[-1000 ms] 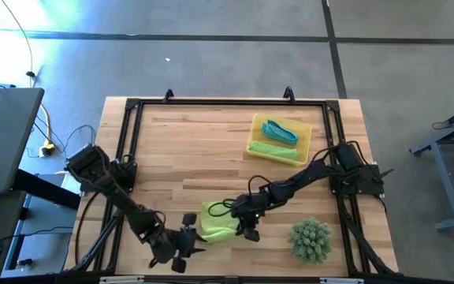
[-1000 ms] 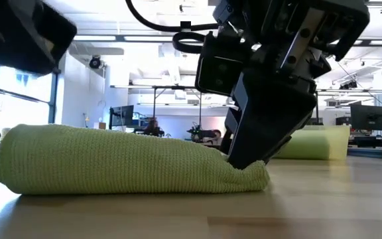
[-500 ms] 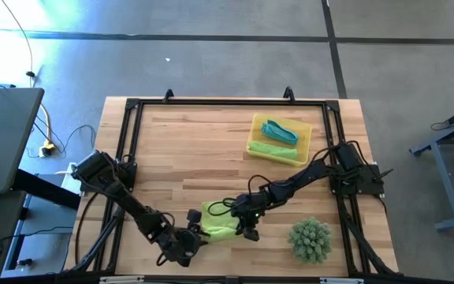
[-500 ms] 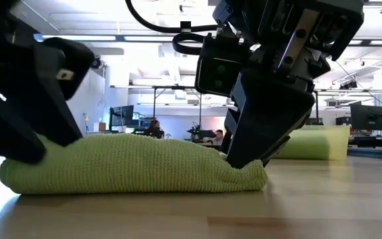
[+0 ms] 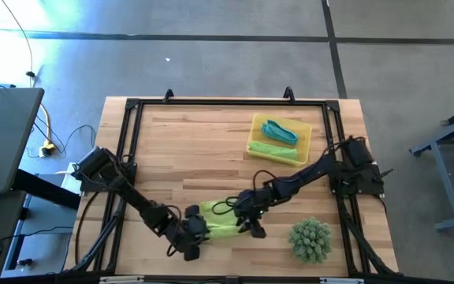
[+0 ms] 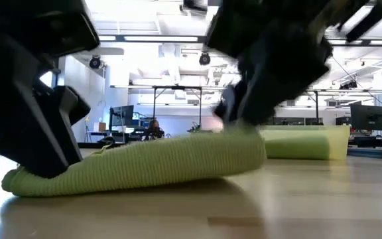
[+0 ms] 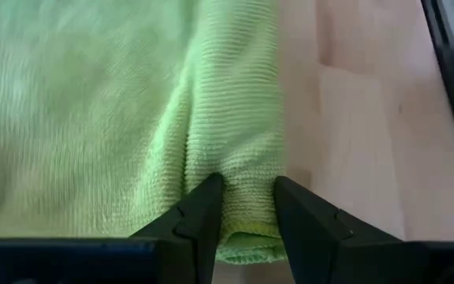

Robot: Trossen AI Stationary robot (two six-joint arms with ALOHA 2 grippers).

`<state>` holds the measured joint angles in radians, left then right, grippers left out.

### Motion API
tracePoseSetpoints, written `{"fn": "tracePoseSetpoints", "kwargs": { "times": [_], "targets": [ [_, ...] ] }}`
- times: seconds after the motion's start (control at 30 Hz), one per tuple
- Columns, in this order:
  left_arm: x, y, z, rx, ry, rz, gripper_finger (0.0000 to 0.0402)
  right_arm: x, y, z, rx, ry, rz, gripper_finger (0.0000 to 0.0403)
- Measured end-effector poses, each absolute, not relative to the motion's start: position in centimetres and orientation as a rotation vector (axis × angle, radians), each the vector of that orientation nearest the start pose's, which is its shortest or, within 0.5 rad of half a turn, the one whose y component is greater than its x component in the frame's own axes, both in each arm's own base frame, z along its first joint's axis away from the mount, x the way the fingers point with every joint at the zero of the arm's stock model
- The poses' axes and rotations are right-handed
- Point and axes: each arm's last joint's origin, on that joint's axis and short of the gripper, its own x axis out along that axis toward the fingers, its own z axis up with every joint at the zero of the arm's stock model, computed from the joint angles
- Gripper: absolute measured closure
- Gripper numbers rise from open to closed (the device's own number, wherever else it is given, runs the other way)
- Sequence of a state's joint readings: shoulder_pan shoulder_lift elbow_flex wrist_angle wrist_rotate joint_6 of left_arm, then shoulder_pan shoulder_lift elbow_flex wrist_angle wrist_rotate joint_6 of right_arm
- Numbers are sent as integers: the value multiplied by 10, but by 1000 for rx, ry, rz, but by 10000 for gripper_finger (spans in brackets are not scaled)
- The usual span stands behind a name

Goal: Roll microfiber towels into tight, uniform cylinder then place into a basket
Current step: Roll the green microfiber towel

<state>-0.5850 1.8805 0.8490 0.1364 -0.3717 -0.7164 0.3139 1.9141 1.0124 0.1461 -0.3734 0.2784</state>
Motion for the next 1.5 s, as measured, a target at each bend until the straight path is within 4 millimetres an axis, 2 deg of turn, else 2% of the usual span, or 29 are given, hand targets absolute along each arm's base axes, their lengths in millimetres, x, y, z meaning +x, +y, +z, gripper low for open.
{"fn": "tracePoseSetpoints", "kwargs": {
  "times": [0.1, 0.2, 0.33, 0.43, 0.6, 0.73, 0.93, 1.07, 1.23, 1.5],
  "targets": [
    [290, -172, 102, -417, 823, 146, 288, 348, 142, 150, 74, 756, 594, 271],
    [292, -169, 101, -534, 839, 181, 288, 337, 165, 156, -215, 661, 589, 270],
    [293, -166, 101, -611, 837, 218, 288, 324, 192, 154, -563, 582, 532, 270],
    [295, -164, 100, -636, 835, 231, 288, 318, 202, 145, -659, 597, 437, 270],
    [295, -163, 100, -667, 834, 243, 288, 323, 197, 128, -638, 651, 329, 269],
    [295, -164, 100, -676, 829, 242, 288, 330, 190, 125, -613, 659, 302, 262],
    [298, -165, 102, -702, 811, 209, 288, 337, 179, 112, -490, 714, 302, 230],
    [298, -165, 102, -702, 809, 210, 288, 337, 178, 106, -411, 753, 273, 233],
    [298, -168, 105, -717, 786, 183, 288, 336, 175, 102, -318, 810, 232, 276],
    [294, -170, 125, -679, 768, 114, 288, 335, 169, 99, -219, 876, 234, 384]
  ]
}}
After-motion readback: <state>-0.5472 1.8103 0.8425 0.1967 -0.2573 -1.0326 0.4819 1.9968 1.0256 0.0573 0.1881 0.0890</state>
